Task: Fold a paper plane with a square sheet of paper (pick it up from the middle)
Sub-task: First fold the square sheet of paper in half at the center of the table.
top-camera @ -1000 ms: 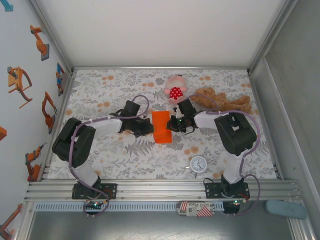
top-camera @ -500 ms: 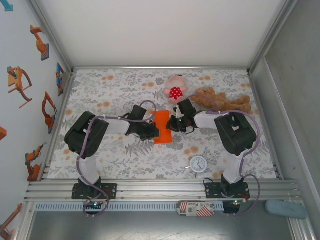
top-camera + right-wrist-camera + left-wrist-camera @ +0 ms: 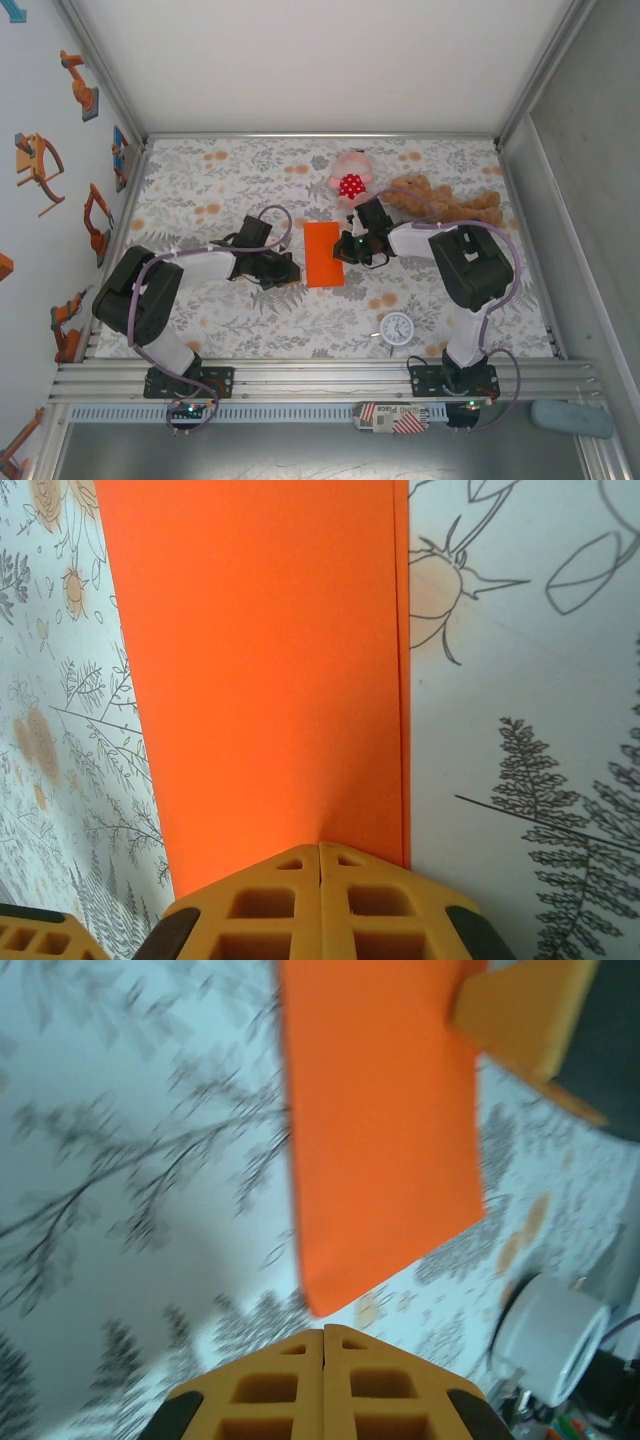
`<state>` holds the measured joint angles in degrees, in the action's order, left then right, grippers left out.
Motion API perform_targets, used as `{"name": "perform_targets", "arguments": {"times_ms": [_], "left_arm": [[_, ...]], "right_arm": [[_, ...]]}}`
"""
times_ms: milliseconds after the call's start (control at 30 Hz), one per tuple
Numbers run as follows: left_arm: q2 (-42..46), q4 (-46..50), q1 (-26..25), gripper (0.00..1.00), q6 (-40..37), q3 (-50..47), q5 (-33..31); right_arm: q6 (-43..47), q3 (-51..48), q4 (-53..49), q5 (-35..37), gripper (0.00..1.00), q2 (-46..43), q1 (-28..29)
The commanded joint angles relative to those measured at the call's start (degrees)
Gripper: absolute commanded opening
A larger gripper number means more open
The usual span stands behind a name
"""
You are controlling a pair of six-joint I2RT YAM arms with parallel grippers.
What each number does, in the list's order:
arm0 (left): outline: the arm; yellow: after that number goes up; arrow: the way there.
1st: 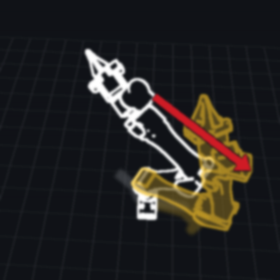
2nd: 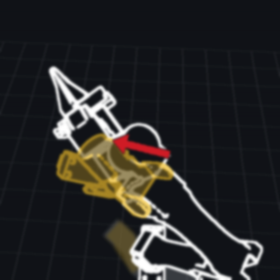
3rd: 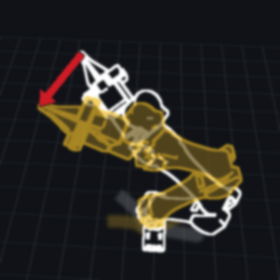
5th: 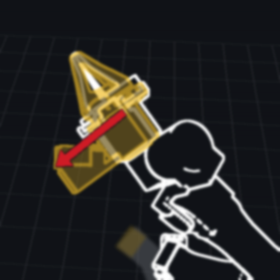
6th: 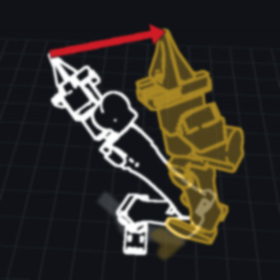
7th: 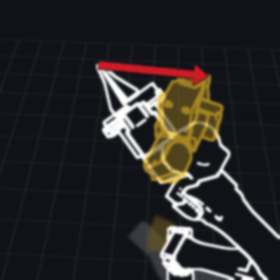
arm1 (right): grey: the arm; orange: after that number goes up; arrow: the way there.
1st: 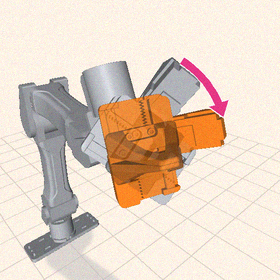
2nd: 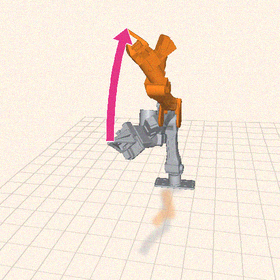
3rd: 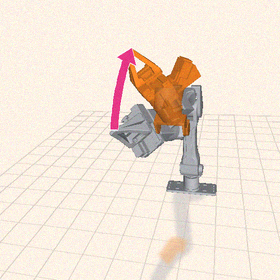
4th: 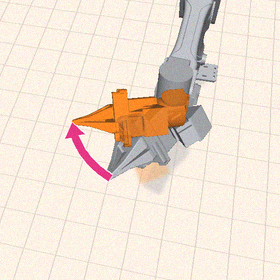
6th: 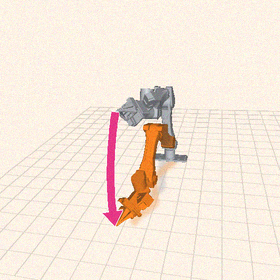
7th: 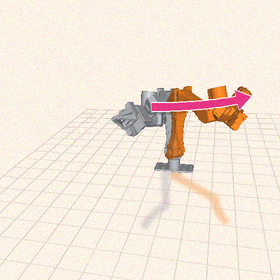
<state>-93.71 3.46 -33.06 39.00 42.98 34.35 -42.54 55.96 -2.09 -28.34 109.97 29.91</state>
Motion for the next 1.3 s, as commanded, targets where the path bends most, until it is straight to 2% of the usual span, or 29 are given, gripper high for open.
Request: {"name": "perform_targets", "arguments": {"times_ms": [0, 167, 300, 533, 667, 833, 1000, 1167, 1267], "left_arm": [[-3.14, -6.22, -0.96, 0.04, 3.33, 3.43, 2.21], [-10.0, -3.4, -3.92, 0.04, 3.35, 8.18, 1.68], [-10.8, 1.14, -4.22, 0.04, 0.67, 8.09, 0.27], [-6.67, 9.56, -3.46, 0.03, -5.3, 3.03, -3.2], [-1.96, 10.06, -1.11, 0.03, -4.89, 0.18, -3.75], [5.23, 8.29, 0.51, 0.05, -2.67, 2.19, -4.59], [7.22, 3.27, 0.87, 0.13, 1.78, 4.0, -8.89], [6.0, -0.82, 0.72, 0.25, 6.69, 5.64, -12.59], [3.82, -2.1, 0.41, 0.32, 8.73, 7.21, -13.51]], "right_arm": [[-0.77, -6.28, -14.05, 16.0, 0.0, 10.25, -0.12], [-1.17, -6.46, -13.53, 16.03, 0.0, 9.87, -0.11], [-1.44, -6.49, -13.47, 15.89, 0.0, 9.66, -0.12], [-1.9, -6.14, -12.97, 15.52, 0.0, 9.45, -0.13], [-2.62, -4.97, -12.19, 14.56, 0.0, 8.13, 0.02], [-3.72, -0.43, -12.19, 13.26, 0.0, 5.5, 1.64], [-3.55, 3.57, -11.41, 12.16, 0.0, -1.22, 1.99], [-1.52, 5.24, -10.89, 10.66, 0.11, -10.94, 1.91], [-2.23, 2.81, -9.18, 12.63, 0.19, -16.09, 1.57]]}}
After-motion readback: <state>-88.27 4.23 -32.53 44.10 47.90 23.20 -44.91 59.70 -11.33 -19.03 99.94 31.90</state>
